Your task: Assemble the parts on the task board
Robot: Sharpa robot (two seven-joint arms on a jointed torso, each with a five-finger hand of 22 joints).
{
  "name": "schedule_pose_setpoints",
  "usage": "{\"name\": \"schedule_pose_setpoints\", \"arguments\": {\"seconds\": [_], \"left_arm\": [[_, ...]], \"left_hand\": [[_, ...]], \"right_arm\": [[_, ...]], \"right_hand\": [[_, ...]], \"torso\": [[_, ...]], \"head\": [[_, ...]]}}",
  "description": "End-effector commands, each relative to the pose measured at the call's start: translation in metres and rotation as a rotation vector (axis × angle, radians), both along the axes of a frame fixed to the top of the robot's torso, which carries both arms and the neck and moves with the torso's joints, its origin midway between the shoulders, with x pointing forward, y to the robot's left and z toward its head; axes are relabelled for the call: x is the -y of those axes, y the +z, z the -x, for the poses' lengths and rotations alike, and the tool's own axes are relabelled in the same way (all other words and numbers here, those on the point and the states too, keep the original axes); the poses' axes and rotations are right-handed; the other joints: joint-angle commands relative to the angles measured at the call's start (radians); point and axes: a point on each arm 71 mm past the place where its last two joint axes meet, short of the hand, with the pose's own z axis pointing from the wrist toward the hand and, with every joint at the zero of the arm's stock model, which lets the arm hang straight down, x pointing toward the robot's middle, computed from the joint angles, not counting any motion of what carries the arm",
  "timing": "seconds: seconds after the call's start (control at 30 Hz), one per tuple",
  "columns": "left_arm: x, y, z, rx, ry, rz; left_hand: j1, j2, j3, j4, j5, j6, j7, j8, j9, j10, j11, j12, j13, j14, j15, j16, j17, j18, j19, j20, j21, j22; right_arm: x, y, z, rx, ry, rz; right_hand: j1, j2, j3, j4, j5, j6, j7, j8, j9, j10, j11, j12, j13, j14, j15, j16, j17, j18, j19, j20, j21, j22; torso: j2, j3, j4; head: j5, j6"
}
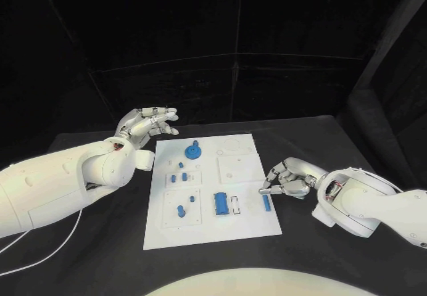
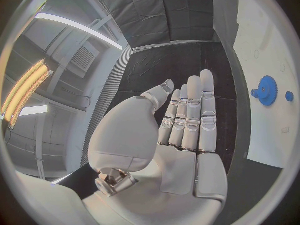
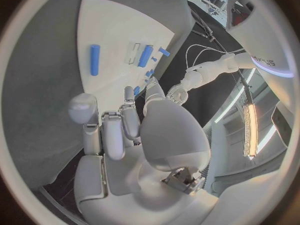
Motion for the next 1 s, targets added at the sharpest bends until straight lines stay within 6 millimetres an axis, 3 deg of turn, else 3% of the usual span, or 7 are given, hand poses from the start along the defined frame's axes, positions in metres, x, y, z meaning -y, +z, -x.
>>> {"name": "schedule_pose_setpoints", "arguments": {"seconds": [0.03, 0.3, 0.5, 0.7, 0.8, 1.0], "left_arm": [[0.000, 0.002, 0.000, 0.019, -0.012, 0.004], [0.002, 0.002, 0.000, 0.015, -0.017, 0.006], [0.002, 0.002, 0.000, 0.014, -0.018, 0.005], [0.002, 0.001, 0.000, 0.013, -0.019, 0.005], [0.001, 0.001, 0.000, 0.013, -0.017, 0.004], [0.001, 0.001, 0.000, 0.013, -0.017, 0.002]], "left_hand": [[0.009, 0.001, 0.001, -0.005, 0.002, -0.006, 0.001, 0.007, 0.001, -0.006, -0.001, 0.005, -0.001, -0.005, 0.002, 0.007, -0.002, 0.004, -0.004, -0.001, 0.001, 0.002], [0.009, 0.001, 0.001, -0.006, 0.002, -0.006, 0.001, 0.007, 0.001, -0.006, -0.001, 0.005, -0.002, -0.005, 0.002, 0.007, -0.002, 0.004, -0.004, -0.001, 0.002, 0.002], [0.009, 0.001, 0.001, -0.006, 0.002, -0.006, 0.001, 0.007, 0.001, -0.006, -0.001, 0.005, -0.002, -0.005, 0.002, 0.007, -0.002, 0.004, -0.004, -0.001, 0.002, 0.002], [0.009, 0.001, 0.001, -0.006, 0.002, -0.006, 0.001, 0.007, 0.001, -0.006, -0.001, 0.005, -0.002, -0.005, 0.002, 0.007, -0.002, 0.004, -0.004, -0.001, 0.002, 0.002], [0.009, 0.001, 0.001, -0.006, 0.002, -0.006, 0.001, 0.007, 0.001, -0.006, -0.001, 0.005, -0.002, -0.005, 0.002, 0.007, -0.002, 0.004, -0.004, -0.001, 0.002, 0.002], [0.009, 0.000, 0.002, -0.007, 0.002, -0.007, 0.001, 0.007, 0.000, -0.007, 0.000, 0.006, -0.002, -0.006, 0.002, 0.007, -0.003, 0.004, -0.005, -0.001, 0.002, 0.002]], "right_arm": [[0.009, -0.003, -0.002, 0.032, -0.014, 0.191], [0.014, -0.010, -0.002, 0.029, -0.022, 0.309], [0.010, -0.015, -0.003, 0.010, -0.016, 0.334], [0.003, -0.021, -0.002, 0.001, -0.003, 0.341], [-0.001, -0.023, -0.001, -0.001, 0.008, 0.336], [-0.010, -0.027, 0.001, 0.001, 0.028, 0.321]], "right_hand": [[-0.018, 0.000, -0.013, 0.003, 0.006, 0.016, -0.003, -0.004, -0.002, 0.015, -0.007, 0.018, -0.024, 0.074, -0.003, 0.013, 0.117, -0.009, 0.016, -0.005, 0.015, 0.032], [-0.041, -0.012, -0.047, 0.015, -0.002, 0.041, -0.011, -0.009, 0.001, 0.036, -0.015, 0.041, 0.000, 0.081, -0.010, 0.031, 0.149, -0.014, 0.032, -0.012, 0.029, 0.058], [-0.044, -0.017, -0.054, 0.018, -0.004, 0.038, -0.011, -0.013, 0.001, 0.035, -0.015, 0.040, -0.001, 0.082, -0.010, 0.032, 0.151, -0.014, 0.032, -0.013, 0.030, 0.059], [-0.031, -0.011, -0.053, 0.012, 0.009, 0.040, -0.011, -0.018, 0.001, 0.037, -0.015, 0.041, 0.002, 0.082, -0.011, 0.033, 0.153, -0.014, 0.033, -0.014, 0.030, 0.061], [-0.024, -0.010, -0.052, 0.008, 0.012, 0.042, -0.011, -0.019, 0.002, 0.037, -0.015, 0.041, 0.002, 0.082, -0.011, 0.033, 0.153, -0.015, 0.034, -0.014, 0.030, 0.062], [-0.002, -0.006, -0.051, -0.006, 0.018, 0.044, -0.011, -0.024, 0.003, 0.038, -0.015, 0.041, 0.004, 0.082, -0.011, 0.033, 0.154, -0.015, 0.034, -0.014, 0.031, 0.064]], "torso": [[-0.001, 0.0007, -0.0068], [-0.001, -0.0007, -0.0003], [0.000, -0.0003, -0.0033], [-0.001, -0.0008, -0.0011], [-0.001, -0.0014, -0.0031], [-0.002, -0.0001, -0.0021]], "head": [[-0.004, 0.000], [-0.010, -0.001], [-0.007, -0.002], [-0.009, -0.005], [-0.006, -0.005], [-0.002, -0.004]]}}
